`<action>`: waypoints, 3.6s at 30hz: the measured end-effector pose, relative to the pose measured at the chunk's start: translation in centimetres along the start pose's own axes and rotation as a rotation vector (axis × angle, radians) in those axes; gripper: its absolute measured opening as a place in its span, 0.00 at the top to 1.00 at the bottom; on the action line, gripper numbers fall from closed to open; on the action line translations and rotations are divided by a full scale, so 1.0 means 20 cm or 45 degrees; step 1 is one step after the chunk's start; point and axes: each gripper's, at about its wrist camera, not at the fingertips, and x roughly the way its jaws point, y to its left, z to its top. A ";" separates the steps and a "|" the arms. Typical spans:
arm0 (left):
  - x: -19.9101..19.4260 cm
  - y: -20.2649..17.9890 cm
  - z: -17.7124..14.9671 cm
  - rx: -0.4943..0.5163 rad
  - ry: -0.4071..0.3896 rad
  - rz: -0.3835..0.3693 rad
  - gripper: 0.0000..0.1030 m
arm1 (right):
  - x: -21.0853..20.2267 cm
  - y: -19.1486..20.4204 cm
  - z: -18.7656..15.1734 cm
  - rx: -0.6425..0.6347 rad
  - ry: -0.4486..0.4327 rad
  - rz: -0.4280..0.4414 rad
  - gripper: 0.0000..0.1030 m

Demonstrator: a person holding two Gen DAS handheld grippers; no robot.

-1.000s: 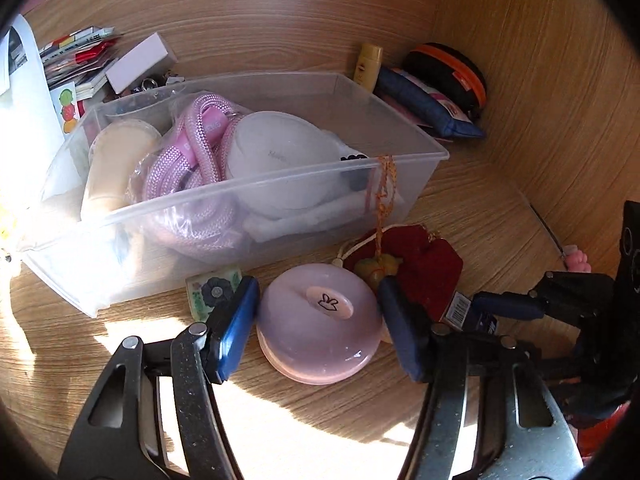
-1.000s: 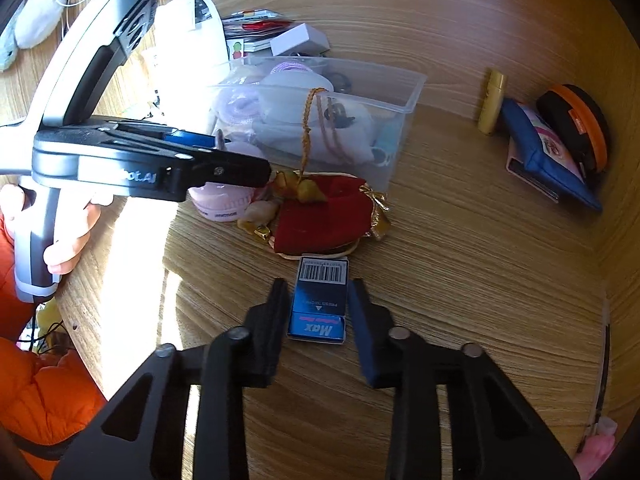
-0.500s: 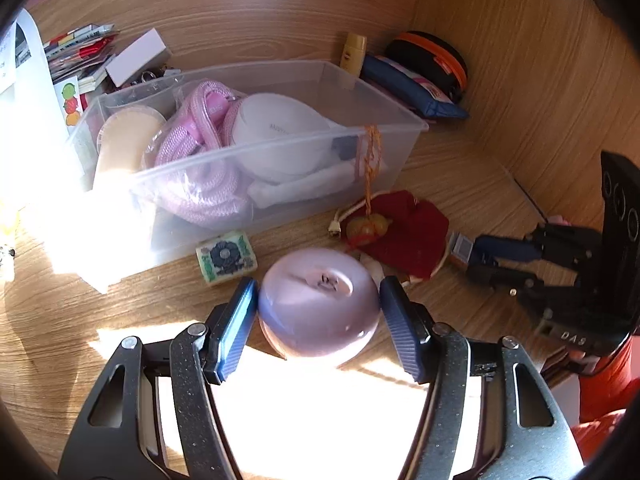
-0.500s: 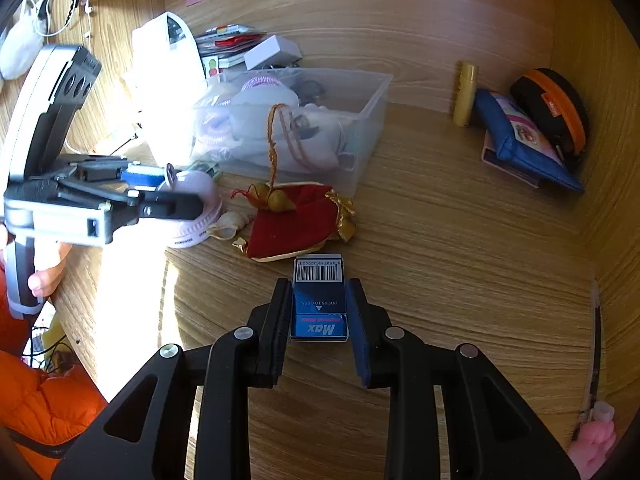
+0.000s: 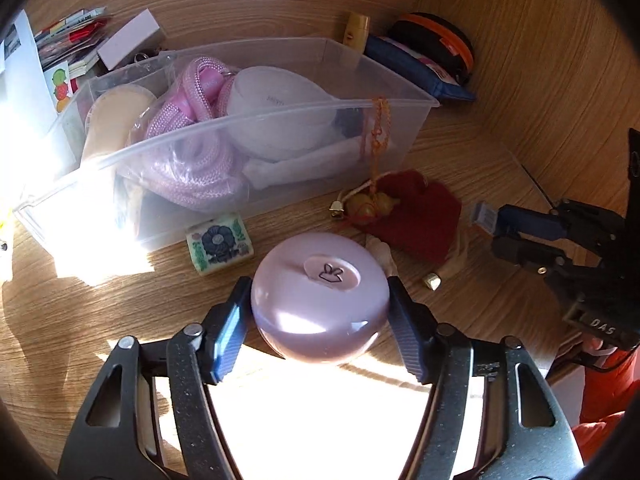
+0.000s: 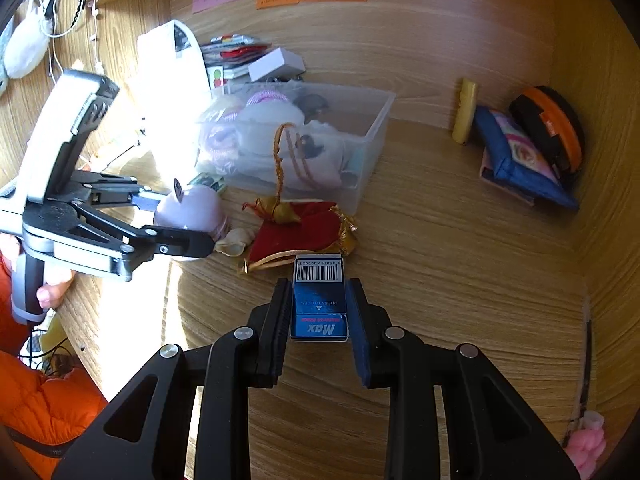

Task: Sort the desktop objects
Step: 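Grasp the pink round container with the left tool while the right tool grasps the blue Max card pack, then lower the pink container into the bin with left tool while right tool drops the card pack in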

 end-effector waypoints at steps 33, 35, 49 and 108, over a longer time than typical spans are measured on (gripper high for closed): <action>-0.42 0.29 0.16 -0.165 -0.365 0.127 0.38 | 0.02 0.04 0.42 -0.101 -0.193 0.065 0.76; -0.44 0.34 0.16 -0.185 -0.365 0.142 0.38 | 0.06 0.05 0.45 -0.097 -0.186 0.118 0.76; -0.41 0.49 0.25 -0.200 -0.343 0.155 0.38 | 0.22 -0.02 0.63 -0.029 -0.165 0.132 0.76; -0.11 0.37 0.37 -0.055 -0.308 0.172 0.29 | 0.40 -0.06 0.63 -0.004 -0.161 -0.009 0.20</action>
